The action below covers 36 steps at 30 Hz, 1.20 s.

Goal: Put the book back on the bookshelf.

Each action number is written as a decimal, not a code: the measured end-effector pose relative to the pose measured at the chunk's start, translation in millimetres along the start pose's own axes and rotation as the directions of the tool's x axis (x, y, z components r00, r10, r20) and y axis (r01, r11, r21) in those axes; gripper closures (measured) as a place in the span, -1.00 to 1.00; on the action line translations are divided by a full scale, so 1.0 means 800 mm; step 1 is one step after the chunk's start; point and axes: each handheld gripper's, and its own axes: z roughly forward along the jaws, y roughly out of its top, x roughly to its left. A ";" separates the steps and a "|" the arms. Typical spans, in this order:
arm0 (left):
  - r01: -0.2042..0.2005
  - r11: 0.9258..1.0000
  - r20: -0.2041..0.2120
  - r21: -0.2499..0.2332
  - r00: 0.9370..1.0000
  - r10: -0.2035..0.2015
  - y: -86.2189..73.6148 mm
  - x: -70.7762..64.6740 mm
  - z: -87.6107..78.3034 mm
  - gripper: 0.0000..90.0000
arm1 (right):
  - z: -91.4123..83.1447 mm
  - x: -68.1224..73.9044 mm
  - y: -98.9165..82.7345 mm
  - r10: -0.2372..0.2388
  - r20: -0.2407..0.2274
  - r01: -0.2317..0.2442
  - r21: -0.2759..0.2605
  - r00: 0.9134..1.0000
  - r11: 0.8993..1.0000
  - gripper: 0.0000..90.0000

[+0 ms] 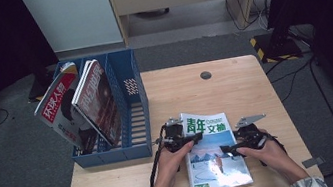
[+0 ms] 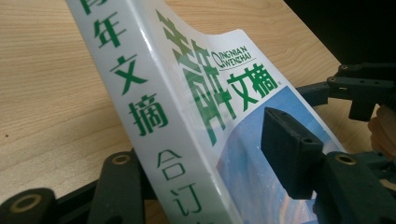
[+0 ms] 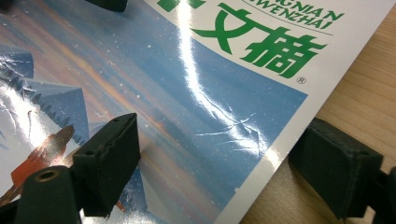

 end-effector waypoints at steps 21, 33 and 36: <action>0.009 0.999 0.018 0.046 1.000 -0.010 0.001 0.001 -0.002 0.09 | 0.002 0.012 0.002 -0.045 -0.034 0.044 -0.009 0.998 0.999 -0.36; -0.040 0.999 -0.032 -0.024 0.999 0.039 0.003 -0.011 -0.011 0.39 | 0.000 0.009 0.001 -0.011 -0.047 0.011 0.003 0.999 1.000 -0.42; -0.060 0.997 -0.024 -0.039 0.998 0.059 0.004 -0.013 -0.013 0.42 | 0.000 0.006 0.000 0.002 -0.047 -0.002 0.000 0.999 1.000 -0.51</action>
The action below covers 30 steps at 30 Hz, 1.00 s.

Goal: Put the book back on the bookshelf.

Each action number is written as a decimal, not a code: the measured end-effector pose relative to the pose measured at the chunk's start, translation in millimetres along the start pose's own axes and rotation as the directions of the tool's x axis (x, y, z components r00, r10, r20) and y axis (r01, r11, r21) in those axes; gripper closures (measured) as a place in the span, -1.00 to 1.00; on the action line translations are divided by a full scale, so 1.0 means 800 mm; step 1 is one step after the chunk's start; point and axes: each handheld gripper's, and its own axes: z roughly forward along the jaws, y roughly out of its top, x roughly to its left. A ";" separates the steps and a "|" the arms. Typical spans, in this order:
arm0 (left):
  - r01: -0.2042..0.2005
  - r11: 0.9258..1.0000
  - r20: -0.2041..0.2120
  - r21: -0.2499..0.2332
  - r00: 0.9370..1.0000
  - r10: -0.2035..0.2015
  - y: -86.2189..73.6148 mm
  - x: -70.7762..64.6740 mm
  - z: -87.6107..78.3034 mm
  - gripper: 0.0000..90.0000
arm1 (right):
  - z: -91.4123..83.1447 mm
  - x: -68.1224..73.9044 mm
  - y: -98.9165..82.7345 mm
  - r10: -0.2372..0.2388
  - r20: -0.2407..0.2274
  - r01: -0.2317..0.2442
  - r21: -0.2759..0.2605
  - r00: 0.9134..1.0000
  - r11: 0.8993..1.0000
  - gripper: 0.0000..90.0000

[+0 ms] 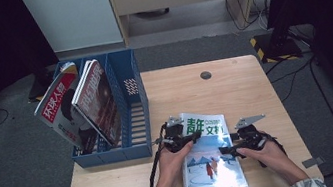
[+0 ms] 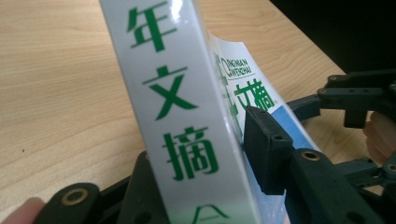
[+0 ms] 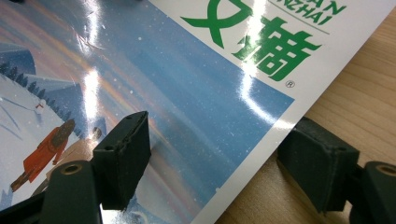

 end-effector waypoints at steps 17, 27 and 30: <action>-0.122 0.990 0.058 -0.067 0.990 0.126 0.010 -0.019 -0.011 0.50 | 0.003 -0.006 -0.004 0.008 -0.030 -0.009 -0.034 1.000 0.999 -0.77; -0.188 0.977 0.074 -0.103 0.978 0.196 0.016 -0.033 -0.018 0.52 | 0.004 -0.011 -0.008 0.041 -0.091 -0.047 -0.072 0.995 0.996 -0.78; -0.214 0.970 0.085 -0.118 0.971 0.224 0.018 -0.038 -0.021 0.52 | 0.004 -0.013 -0.011 0.056 -0.116 -0.068 -0.095 0.992 0.993 -0.78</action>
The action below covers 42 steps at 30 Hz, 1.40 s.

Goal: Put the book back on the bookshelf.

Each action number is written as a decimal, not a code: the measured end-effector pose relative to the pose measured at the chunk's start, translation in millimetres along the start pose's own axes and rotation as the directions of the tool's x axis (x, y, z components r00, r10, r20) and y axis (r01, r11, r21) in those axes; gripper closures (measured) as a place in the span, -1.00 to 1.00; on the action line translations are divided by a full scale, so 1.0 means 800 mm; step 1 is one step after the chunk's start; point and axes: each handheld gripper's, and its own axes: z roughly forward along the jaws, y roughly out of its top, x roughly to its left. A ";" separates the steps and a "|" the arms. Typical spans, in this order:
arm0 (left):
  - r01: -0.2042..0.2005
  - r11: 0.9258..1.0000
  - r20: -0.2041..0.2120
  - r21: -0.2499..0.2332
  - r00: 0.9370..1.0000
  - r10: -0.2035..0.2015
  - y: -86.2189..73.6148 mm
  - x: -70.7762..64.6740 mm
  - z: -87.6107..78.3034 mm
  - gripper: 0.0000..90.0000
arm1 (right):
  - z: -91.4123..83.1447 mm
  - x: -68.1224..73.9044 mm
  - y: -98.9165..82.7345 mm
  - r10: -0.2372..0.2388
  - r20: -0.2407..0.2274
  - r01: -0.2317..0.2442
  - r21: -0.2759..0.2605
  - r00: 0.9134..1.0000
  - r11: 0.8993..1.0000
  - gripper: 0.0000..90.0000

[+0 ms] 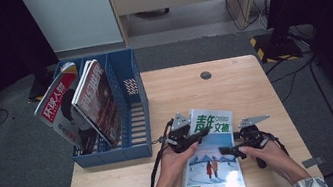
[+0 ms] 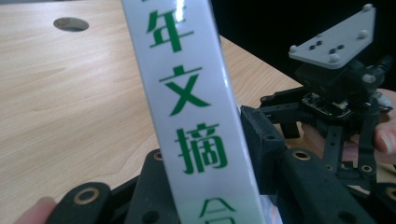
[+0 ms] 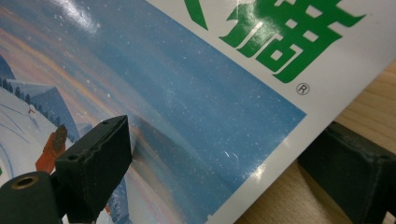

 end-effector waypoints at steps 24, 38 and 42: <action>-0.056 0.995 -0.012 -0.087 0.998 0.055 0.013 -0.002 -0.018 0.55 | -0.028 0.011 0.023 -0.068 -0.027 0.067 -0.047 0.997 0.997 -0.13; -0.063 0.973 -0.034 -0.224 0.998 0.057 0.031 -0.005 -0.042 0.61 | -0.066 0.046 0.061 -0.218 0.156 0.243 -0.171 0.963 0.955 0.24; -0.083 0.965 -0.042 -0.249 0.996 0.075 0.036 -0.010 -0.046 0.62 | -0.072 0.053 0.067 -0.242 0.207 0.281 -0.187 0.948 0.941 0.26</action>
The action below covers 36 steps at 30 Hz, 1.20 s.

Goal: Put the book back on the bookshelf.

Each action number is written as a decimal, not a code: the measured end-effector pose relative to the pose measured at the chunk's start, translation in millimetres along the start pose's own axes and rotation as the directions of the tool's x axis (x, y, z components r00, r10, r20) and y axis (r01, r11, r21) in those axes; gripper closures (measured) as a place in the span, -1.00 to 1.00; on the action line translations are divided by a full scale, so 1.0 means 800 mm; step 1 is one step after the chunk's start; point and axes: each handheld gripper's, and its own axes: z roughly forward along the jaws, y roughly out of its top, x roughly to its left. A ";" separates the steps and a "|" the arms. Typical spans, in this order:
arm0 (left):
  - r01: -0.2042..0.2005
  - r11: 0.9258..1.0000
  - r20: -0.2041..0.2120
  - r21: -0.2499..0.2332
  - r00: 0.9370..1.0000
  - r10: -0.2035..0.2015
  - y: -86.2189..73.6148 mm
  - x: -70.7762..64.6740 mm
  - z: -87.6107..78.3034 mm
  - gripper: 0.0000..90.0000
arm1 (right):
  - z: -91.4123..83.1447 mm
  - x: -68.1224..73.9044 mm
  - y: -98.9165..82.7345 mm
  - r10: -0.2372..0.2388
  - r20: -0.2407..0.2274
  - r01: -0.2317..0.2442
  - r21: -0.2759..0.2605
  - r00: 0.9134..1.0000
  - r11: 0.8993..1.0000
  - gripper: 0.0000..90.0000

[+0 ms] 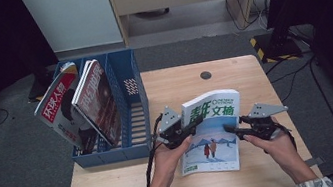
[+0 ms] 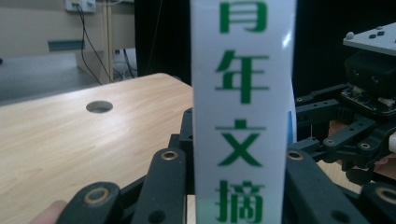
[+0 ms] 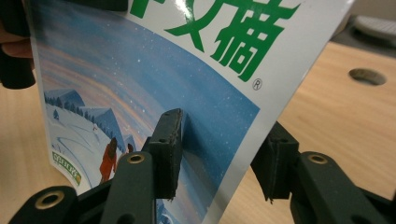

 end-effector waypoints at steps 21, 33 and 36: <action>-0.076 0.995 -0.025 -0.068 0.997 0.074 0.008 -0.009 -0.008 0.58 | -0.016 0.010 0.016 -0.103 0.082 0.111 -0.098 0.991 0.989 0.40; -0.044 0.996 0.062 -0.073 0.997 0.049 0.008 -0.004 -0.010 0.34 | -0.021 0.010 0.010 -0.111 0.029 0.114 -0.139 0.993 0.984 0.45; -0.050 0.996 0.068 -0.076 0.996 0.055 0.007 -0.004 -0.009 0.29 | -0.022 0.010 0.009 -0.116 0.020 0.117 -0.145 0.993 0.982 0.48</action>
